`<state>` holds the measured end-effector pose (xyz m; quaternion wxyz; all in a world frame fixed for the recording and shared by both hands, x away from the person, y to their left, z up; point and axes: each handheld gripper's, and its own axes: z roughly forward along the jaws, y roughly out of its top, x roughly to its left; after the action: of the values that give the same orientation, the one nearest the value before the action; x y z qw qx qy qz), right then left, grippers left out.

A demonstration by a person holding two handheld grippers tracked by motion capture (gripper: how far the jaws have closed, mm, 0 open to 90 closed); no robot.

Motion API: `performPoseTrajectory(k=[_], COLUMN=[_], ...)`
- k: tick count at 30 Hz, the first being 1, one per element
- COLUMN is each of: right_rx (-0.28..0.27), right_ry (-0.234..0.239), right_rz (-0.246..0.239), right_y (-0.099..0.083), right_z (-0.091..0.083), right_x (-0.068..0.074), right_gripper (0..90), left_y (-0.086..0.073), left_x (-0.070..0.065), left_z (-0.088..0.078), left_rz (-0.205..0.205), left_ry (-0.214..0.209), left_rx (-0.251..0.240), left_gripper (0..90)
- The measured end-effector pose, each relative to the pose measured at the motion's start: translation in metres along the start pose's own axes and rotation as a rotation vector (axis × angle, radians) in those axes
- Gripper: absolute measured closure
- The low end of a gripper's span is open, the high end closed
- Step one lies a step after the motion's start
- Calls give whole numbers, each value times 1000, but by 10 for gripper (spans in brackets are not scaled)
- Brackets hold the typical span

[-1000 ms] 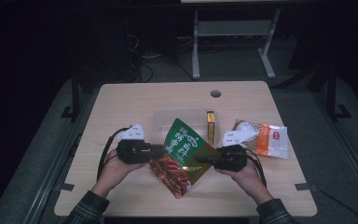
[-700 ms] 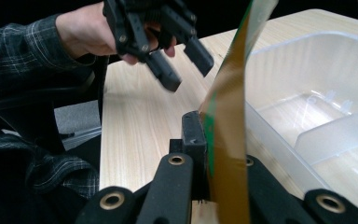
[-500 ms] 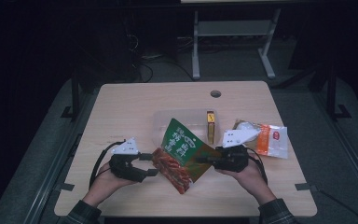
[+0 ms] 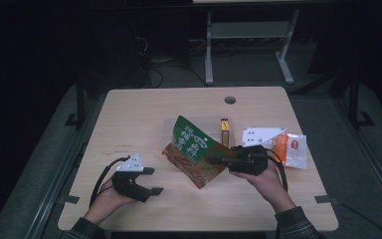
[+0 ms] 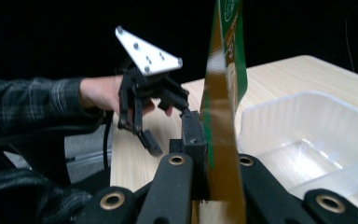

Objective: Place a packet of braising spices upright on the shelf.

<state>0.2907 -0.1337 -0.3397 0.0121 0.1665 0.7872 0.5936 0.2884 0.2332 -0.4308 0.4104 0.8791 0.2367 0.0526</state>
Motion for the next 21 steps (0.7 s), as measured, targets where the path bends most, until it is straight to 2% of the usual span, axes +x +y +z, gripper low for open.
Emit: performPoseTrajectory(k=[6,10,11,12,14,21], right_rx=[-10,-21,-24,-24,-27,-24], right_ry=[-25,-56,-84,-84,-120,-179], right_rz=[10,8,10,10,11,37], right_y=[9,19,25,25,34,50], right_z=[-3,-6,-8,-8,-7,0], right_x=[-2,-4,-5,-5,-12,-28], right_gripper=[900,900,900,900,900,900], left_y=[-2,-3,-4,-4,-5,-6], left_x=[3,5,6,6,6,8], left_z=[0,-1,-1,-1,-1,-1], left_rz=[7,11,21,21,9,-3], left_ry=[17,23,30,30,29,37], left_rx=[3,5,9,9,13,5], left_gripper=[184,183,182,181,177,166])
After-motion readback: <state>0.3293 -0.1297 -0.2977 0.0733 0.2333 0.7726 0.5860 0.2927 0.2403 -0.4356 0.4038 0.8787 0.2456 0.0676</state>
